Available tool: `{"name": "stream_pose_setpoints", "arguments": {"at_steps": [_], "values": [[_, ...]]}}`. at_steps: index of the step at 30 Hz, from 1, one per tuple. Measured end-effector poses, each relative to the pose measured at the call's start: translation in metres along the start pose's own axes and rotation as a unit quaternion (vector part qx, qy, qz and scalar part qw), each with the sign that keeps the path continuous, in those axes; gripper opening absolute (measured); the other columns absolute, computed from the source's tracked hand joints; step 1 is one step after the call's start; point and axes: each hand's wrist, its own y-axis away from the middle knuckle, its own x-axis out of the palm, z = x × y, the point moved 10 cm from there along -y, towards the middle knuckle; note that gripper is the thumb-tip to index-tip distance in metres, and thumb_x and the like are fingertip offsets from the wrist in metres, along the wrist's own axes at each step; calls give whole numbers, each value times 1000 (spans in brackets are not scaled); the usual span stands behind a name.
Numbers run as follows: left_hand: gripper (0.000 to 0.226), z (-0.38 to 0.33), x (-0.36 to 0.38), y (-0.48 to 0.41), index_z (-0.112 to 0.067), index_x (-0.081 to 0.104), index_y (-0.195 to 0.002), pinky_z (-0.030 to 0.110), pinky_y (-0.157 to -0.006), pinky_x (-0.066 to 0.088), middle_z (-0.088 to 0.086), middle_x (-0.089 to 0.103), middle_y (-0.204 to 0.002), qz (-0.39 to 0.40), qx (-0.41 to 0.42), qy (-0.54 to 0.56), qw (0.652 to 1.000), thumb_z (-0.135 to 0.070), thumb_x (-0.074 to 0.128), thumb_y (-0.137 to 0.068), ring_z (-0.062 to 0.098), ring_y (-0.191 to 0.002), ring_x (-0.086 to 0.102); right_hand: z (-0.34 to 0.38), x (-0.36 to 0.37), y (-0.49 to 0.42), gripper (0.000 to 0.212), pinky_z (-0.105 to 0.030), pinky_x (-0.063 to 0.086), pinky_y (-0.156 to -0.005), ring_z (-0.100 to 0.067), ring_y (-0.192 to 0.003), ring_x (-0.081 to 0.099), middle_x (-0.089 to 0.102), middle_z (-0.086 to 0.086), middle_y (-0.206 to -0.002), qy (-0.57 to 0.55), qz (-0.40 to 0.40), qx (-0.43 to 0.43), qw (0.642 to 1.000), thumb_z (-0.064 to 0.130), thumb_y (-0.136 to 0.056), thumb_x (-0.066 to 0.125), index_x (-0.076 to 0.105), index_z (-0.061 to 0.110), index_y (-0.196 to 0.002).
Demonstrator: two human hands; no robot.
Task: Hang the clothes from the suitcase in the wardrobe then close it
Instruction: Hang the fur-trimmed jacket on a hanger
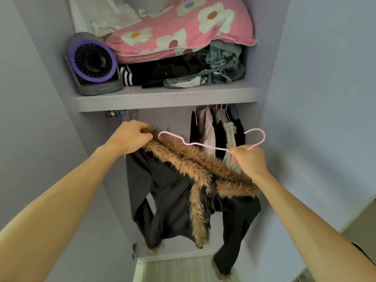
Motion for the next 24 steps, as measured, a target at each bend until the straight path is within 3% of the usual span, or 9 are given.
{"name": "stream_pose_setpoints", "arguments": {"at_steps": [3,5,8,10,12,15,17,21,24], "values": [[17,-13,8,5,-24,57,-70,36,-65,46,1,61,-71,17,13,-46,999,-27,58,-87,32,-78,59,18,28,7,36,-28,37,-47,-14,-39,39,44,1,-44,122,93,-51,987,18,-88,60,54,10,-53],[10,-28,9,7,-25,57,-77,36,-68,49,1,59,-73,8,30,-102,994,-30,56,-86,33,-75,59,30,54,18,40,-33,38,-47,-13,-40,37,43,2,-45,225,155,-87,958,23,-90,59,49,13,-53],[13,-43,16,12,-20,62,-85,37,-69,50,4,62,-77,27,43,-121,991,-31,55,-87,35,-79,59,66,41,13,52,-20,31,-42,-8,-32,32,37,9,-34,157,92,-129,975,20,-93,58,41,21,-44],[22,-45,23,16,-22,69,-103,38,-77,49,7,67,-93,42,38,-84,995,-33,56,-89,38,-92,59,95,24,9,56,-22,30,-44,-9,-32,32,35,9,-31,117,37,-170,978,19,-92,59,38,24,-40],[35,-46,24,17,-23,66,-120,39,-85,51,10,68,-107,29,31,-50,998,-36,57,-89,38,-100,60,111,43,13,47,-26,37,-46,-12,-41,42,45,9,-42,202,106,-191,955,23,-91,61,47,23,-46],[32,-50,38,14,-31,68,-102,41,-84,54,2,70,-98,45,38,2,998,-46,53,-78,32,-95,63,90,79,18,29,-36,50,-56,-24,-58,58,59,-3,-63,369,215,-150,892,27,-88,61,55,15,-62],[21,-50,57,12,-29,67,-93,38,-81,51,1,70,-95,91,41,-12,995,-47,58,-86,30,-96,62,95,75,12,30,-35,45,-53,-24,-55,53,55,-3,-59,343,189,-151,908,27,-86,60,55,12,-61],[43,-43,75,16,-22,70,-100,33,-84,43,-6,66,-97,129,31,59,989,-60,50,-96,19,-95,58,109,49,0,33,-35,53,-58,-18,-51,54,63,-7,-56,210,101,-152,960,26,-89,59,72,7,-67],[47,-32,83,20,-23,72,-100,33,-87,46,-4,69,-97,137,42,83,986,-63,48,-94,18,-95,61,91,43,1,36,-25,45,-53,-5,-40,48,57,6,-44,159,91,-125,975,23,-91,59,70,14,-58]]}}
